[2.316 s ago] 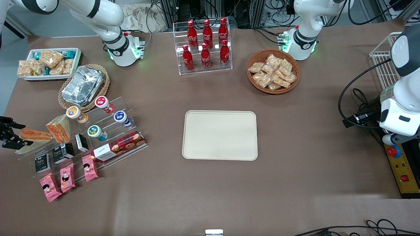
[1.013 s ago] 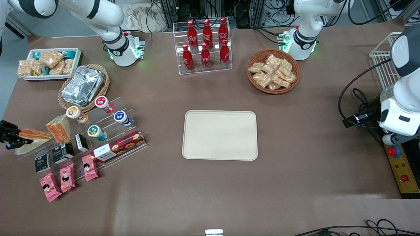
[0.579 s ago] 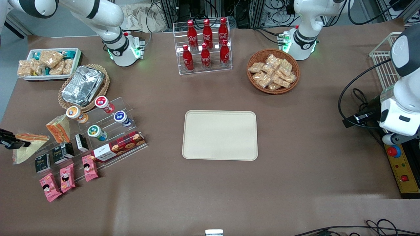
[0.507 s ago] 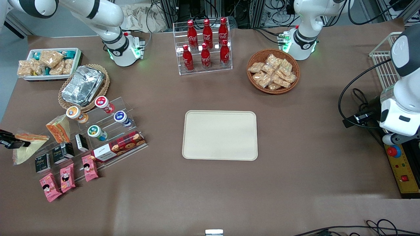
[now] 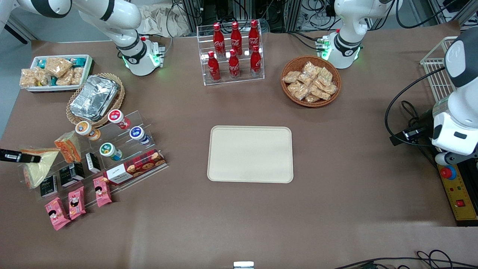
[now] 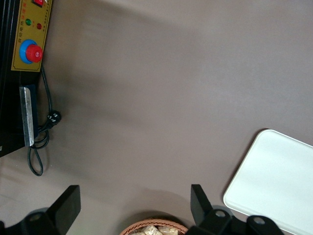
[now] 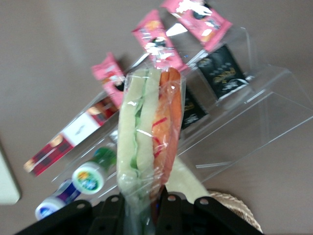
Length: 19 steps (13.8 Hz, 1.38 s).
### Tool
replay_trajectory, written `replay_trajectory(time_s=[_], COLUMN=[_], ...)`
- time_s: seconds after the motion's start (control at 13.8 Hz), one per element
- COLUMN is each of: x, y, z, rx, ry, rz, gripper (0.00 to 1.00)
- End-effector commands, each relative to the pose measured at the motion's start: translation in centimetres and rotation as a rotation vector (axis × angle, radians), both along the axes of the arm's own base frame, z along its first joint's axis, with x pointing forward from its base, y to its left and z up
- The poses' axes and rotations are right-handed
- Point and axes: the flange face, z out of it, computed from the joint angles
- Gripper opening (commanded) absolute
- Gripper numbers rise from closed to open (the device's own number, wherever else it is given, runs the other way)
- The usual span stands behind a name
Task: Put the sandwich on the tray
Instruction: 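Lift the wrapped sandwich up out of the rack with the right gripper, then carry the sandwich over the cream tray with the right gripper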
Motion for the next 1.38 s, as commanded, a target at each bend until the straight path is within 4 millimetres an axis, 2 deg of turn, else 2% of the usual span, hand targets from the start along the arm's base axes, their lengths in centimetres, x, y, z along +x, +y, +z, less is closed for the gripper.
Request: replay_trajectory(time_s=[0.0, 0.14, 0.29, 0.43, 0.51, 0.65, 0.8, 0.94, 1.09, 1.23, 1.3], x=[0.3, 0.3, 0.2, 0.1, -0.2, -0.6, -0.4, -0.1, 0.4, -0.5, -0.7], y=[4.4, 9.9, 15.4, 21.2, 24.9, 30.0, 34.8, 40.6, 44.7, 49.9, 51.6], z=[5.8, 8.3, 9.4, 9.5, 9.3, 9.2, 8.4, 6.4, 4.7, 3.1, 2.1], rx=[-0.018, -0.048, -0.042, -0.035, -0.030, -0.019, -0.003, 0.027, 0.046, -0.046, -0.068], ry=[-0.033, -0.042, -0.045, -0.027, -0.014, -0.021, -0.057, -0.097, -0.162, -0.202, -0.209], rz=[0.109, 0.208, 0.302, 0.395, 0.453, 0.529, 0.607, 0.685, 0.736, 0.836, 0.866], gripper=[0.15, 0.15, 0.15, 0.15, 0.15, 0.15, 0.15, 0.15, 0.16, 0.16, 0.16])
